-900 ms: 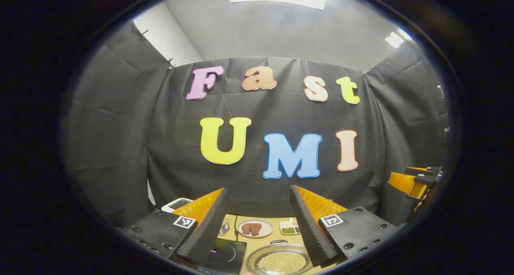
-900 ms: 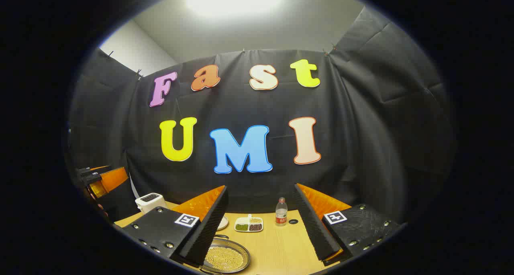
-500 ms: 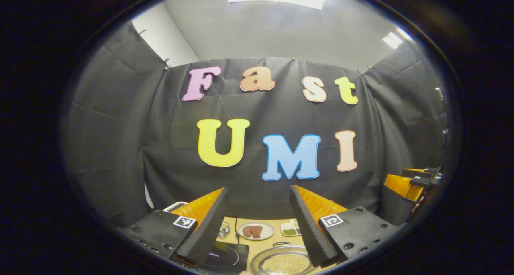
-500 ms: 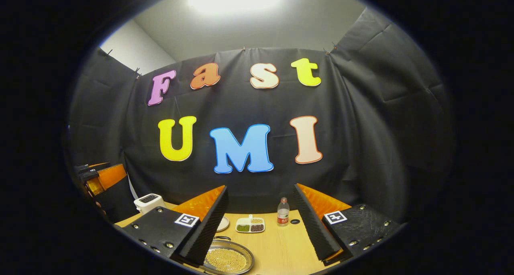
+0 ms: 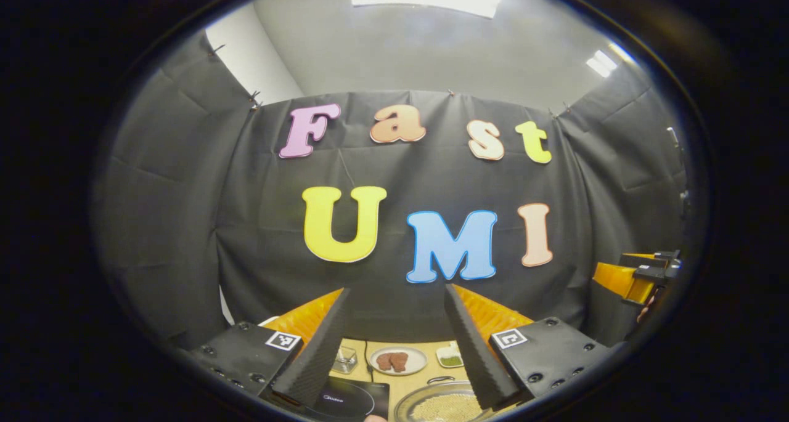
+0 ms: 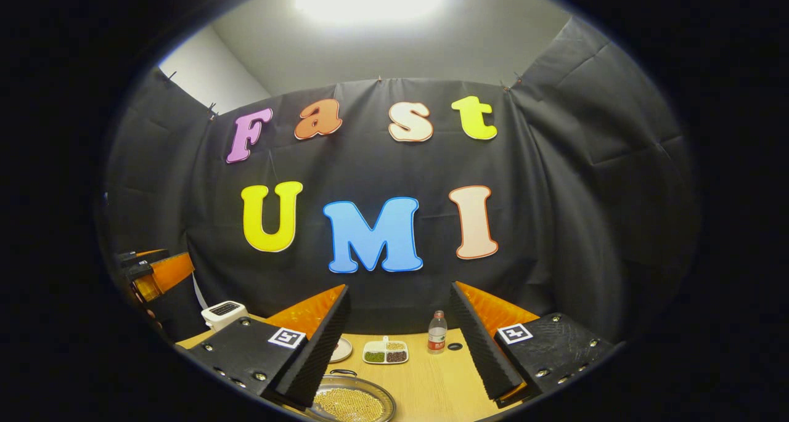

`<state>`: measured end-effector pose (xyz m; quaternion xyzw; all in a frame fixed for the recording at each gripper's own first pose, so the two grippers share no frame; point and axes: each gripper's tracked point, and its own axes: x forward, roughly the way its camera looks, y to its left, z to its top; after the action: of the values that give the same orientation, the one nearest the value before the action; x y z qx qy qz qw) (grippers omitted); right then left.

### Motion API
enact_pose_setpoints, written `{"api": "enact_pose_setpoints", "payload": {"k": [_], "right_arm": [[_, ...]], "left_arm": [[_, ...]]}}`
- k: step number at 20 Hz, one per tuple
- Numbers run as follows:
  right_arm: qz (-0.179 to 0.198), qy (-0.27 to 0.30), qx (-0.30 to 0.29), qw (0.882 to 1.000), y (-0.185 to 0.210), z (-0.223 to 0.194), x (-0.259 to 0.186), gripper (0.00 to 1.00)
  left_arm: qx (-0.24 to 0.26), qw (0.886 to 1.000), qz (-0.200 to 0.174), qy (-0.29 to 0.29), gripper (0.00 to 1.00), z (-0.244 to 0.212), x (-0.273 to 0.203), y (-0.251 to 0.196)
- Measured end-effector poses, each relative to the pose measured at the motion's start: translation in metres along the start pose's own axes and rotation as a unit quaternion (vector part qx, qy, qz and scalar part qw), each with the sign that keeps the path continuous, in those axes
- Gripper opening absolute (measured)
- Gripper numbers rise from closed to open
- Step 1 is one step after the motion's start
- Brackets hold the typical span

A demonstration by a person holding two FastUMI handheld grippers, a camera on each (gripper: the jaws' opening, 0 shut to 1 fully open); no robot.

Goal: First push the handle of the pot to place it horizontally, then grasp the pot with both hands and set it on the induction cooktop.

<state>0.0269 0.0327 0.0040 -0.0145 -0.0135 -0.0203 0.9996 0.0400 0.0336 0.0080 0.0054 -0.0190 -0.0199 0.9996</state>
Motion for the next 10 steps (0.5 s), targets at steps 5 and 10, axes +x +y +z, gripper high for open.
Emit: {"api": "enact_pose_setpoints", "payload": {"k": [5, 10], "right_arm": [[0.003, 0.017, -0.003, 1.0, 0.001, -0.015, 0.003, 0.97], [0.017, 0.05, 0.009, 0.999, 0.009, -0.045, -0.001, 0.93]], "left_arm": [[-0.001, 1.0, -0.001, -0.005, 0.95, -0.001, 0.003, -0.001], [-0.003, 1.0, -0.007, -0.005, 0.97, -0.008, -0.004, 0.001]]}}
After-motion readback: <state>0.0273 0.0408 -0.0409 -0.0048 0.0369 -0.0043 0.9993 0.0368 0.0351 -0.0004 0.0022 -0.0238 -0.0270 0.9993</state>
